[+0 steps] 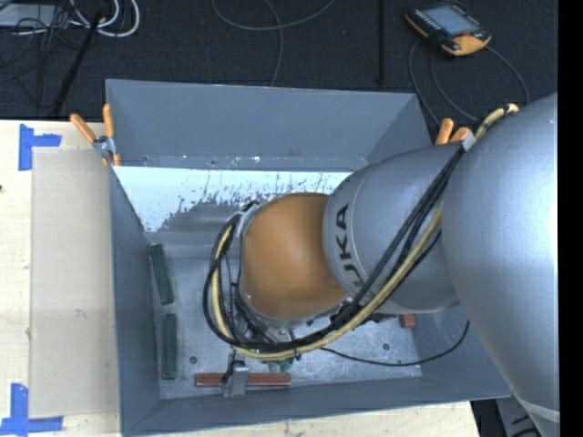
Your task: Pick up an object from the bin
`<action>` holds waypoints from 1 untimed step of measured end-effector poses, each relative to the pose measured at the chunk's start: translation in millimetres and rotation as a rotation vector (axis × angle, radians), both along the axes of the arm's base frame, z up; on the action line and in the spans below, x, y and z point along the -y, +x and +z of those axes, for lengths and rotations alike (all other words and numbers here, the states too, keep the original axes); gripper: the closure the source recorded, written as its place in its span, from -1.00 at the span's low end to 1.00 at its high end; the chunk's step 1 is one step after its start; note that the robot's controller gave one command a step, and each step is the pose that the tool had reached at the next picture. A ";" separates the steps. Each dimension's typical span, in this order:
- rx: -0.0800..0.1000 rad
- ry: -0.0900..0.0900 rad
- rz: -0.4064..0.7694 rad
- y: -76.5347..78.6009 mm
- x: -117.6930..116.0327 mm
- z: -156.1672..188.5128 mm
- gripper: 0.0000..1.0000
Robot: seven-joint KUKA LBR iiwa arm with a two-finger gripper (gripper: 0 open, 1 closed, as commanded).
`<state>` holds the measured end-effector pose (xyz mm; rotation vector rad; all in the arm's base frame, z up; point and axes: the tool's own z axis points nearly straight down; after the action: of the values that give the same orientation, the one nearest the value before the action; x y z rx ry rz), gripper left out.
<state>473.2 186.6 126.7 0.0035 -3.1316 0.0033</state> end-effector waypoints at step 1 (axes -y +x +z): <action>0.007 0.002 -0.003 2.2 0.6 3.5 -1.00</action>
Offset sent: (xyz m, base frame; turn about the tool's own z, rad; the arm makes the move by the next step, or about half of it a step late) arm -0.0043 -0.0016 -0.0567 -0.1613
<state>475.4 186.1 130.3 -0.0019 -3.1386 0.0008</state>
